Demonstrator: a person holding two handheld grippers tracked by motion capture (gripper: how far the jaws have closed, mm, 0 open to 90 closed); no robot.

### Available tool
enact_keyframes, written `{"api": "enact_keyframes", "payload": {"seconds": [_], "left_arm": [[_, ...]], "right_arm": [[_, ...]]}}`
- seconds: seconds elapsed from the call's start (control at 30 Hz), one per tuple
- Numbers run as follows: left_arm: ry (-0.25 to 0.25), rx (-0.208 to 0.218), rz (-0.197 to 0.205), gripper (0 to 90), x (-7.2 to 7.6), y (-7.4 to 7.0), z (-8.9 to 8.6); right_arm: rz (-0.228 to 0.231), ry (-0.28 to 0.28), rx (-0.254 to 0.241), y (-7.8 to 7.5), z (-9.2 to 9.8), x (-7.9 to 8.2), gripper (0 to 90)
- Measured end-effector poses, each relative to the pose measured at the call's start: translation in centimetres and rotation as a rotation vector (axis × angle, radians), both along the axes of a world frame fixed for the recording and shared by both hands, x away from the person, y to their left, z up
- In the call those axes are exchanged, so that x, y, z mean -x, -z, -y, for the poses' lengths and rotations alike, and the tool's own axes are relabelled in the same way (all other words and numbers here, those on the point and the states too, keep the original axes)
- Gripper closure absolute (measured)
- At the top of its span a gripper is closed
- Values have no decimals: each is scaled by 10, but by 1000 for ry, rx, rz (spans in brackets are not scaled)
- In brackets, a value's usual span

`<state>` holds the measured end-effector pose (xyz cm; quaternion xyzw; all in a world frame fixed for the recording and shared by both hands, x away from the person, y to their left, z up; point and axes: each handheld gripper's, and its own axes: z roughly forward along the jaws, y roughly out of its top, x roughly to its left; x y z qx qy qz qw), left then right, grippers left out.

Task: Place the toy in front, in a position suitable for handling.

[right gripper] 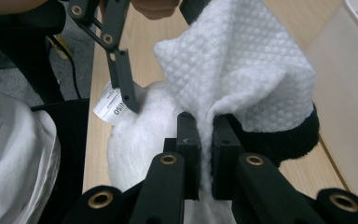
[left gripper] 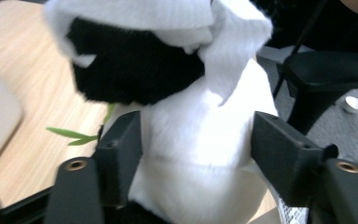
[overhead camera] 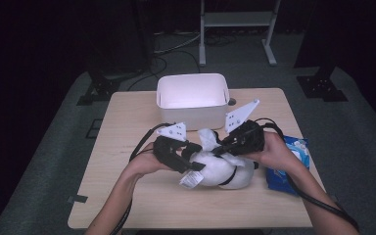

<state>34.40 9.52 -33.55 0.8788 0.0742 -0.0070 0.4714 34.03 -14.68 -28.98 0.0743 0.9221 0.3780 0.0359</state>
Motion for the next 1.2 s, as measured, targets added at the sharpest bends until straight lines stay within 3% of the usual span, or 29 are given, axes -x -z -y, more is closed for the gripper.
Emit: {"api": "enact_keyframes", "payload": {"seconds": [0.33,0.53,0.67,0.9,0.97,1.07,1.13,1.2], "left_arm": [[-14,29,-16,228,-4,4,-4],[-17,-2,-20,200,-5,9,-7],[0,5,-34,214,-7,16,-6],[23,1,-9,151,-5,17,-1],[19,-8,-9,116,-4,18,4],[11,-33,22,89,-2,21,15],[3,-30,29,96,-1,23,20],[10,-29,29,163,-2,24,21]], "right_arm": [[-3,17,-11,-1,12,1,842],[0,39,-23,-1,22,0,841],[-4,48,-26,-2,27,1,841],[-4,62,-33,-1,34,0,842],[-2,66,-37,-1,37,-1,842],[-8,75,-43,1,38,-4,842],[-12,76,-45,3,38,-5,842],[-9,80,-44,4,37,-5,842]]}}
